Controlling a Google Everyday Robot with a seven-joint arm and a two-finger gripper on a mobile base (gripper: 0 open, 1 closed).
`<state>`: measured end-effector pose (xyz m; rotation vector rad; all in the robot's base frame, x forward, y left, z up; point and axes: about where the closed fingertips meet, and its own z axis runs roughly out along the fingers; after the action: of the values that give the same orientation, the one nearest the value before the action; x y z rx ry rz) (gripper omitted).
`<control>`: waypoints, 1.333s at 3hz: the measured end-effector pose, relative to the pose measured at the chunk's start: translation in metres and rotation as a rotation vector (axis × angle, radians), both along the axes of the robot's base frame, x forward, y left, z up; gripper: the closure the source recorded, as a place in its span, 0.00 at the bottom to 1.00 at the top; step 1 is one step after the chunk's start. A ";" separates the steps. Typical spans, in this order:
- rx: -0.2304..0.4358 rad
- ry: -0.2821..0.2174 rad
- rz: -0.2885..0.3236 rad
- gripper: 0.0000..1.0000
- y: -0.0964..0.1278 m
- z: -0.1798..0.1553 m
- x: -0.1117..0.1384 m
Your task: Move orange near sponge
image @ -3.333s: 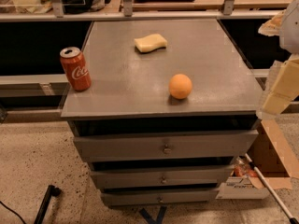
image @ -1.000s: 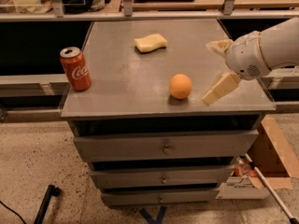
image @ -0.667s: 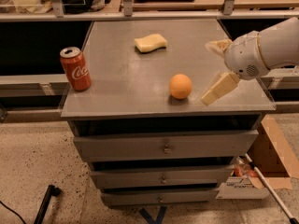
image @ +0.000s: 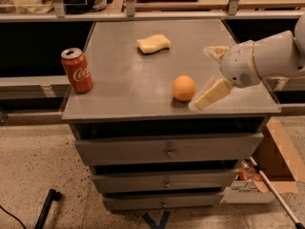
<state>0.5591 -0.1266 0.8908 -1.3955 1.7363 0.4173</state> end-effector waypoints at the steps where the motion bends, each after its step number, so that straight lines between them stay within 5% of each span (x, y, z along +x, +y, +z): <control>1: 0.018 -0.010 -0.002 0.00 0.012 -0.007 0.008; 4: 0.077 0.011 0.057 0.00 0.029 -0.038 0.014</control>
Offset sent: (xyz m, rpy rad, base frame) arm 0.0175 0.0310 -0.0304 0.0738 -0.0027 0.0575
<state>0.5735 -0.0979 0.8530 -1.3926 1.6748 0.5193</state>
